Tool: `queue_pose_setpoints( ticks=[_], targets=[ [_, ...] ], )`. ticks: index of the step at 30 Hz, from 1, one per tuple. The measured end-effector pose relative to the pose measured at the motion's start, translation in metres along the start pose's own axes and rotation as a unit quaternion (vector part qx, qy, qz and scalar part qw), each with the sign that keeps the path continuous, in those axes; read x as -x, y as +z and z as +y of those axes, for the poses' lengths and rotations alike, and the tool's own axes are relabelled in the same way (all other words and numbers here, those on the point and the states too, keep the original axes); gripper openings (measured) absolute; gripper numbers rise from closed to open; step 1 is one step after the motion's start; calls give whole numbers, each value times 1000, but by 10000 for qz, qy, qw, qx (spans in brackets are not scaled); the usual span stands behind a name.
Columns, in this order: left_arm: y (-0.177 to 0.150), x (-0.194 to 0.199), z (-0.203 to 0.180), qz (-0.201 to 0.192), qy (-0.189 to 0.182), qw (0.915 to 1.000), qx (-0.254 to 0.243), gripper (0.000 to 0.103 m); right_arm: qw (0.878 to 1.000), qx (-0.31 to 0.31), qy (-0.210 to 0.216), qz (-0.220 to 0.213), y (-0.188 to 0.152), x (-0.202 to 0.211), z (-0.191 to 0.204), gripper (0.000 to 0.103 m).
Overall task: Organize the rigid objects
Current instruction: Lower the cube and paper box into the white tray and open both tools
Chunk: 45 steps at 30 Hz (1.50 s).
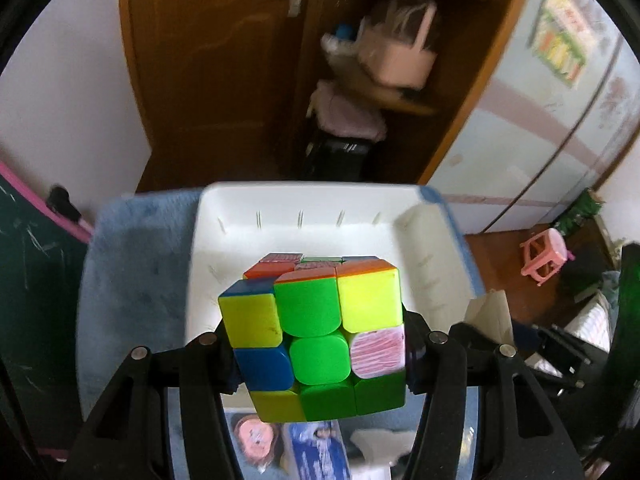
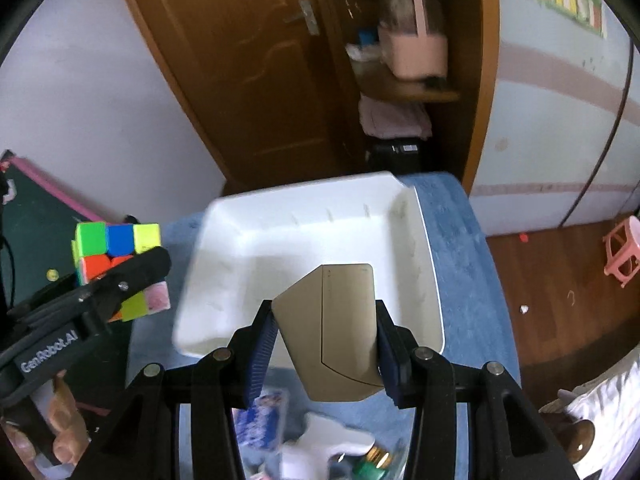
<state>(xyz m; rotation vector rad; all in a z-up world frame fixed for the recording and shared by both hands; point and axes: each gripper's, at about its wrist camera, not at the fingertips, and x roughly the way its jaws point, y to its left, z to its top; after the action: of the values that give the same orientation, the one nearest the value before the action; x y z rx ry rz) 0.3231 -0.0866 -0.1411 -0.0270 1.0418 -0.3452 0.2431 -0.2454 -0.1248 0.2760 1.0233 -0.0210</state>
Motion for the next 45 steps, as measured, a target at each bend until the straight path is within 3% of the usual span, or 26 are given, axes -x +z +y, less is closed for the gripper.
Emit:
queue_pose_setpoints(
  ticks=[6, 13, 15, 16, 17, 18, 30, 35, 41, 45],
  targets=[
    [-4, -71, 5, 471, 526, 9973, 211, 61, 9976, 35, -25, 689, -1, -86, -18, 47],
    [-13, -116, 14, 935, 936, 9904, 400, 62, 9934, 580, -114, 987, -7, -130, -10, 47],
    [-16, -121, 17, 1055, 985, 9883, 484, 64, 9919, 789, -217, 967, -10, -137, -6, 56],
    [-17, -121, 18, 1030, 1016, 9881, 519, 74, 9916, 858, -233, 937, -10, -139, -6, 61],
    [-18, -118, 19, 958, 1050, 9884, 540, 79, 9916, 904, -233, 893, -11, -142, -8, 69],
    [-18, -113, 19, 871, 1087, 9887, 552, 84, 9917, 968, -219, 819, -11, -143, -9, 70],
    [-14, -31, 0, 219, 1186, 9920, 365, 85, 9904, 1215, 89, 646, -20, -111, -7, 70],
    [-10, 7, -12, -42, 1164, 9927, 309, 85, 9918, 1154, 229, 501, -22, -81, -6, 78],
    [-12, 78, -22, -382, 1158, 9924, 136, 85, 9934, 1109, 282, 115, -23, -29, -1, 80],
    [-22, 127, -24, -668, 1041, 9923, 17, 92, 9951, 932, 335, 63, -25, 15, 1, 80]
  ],
)
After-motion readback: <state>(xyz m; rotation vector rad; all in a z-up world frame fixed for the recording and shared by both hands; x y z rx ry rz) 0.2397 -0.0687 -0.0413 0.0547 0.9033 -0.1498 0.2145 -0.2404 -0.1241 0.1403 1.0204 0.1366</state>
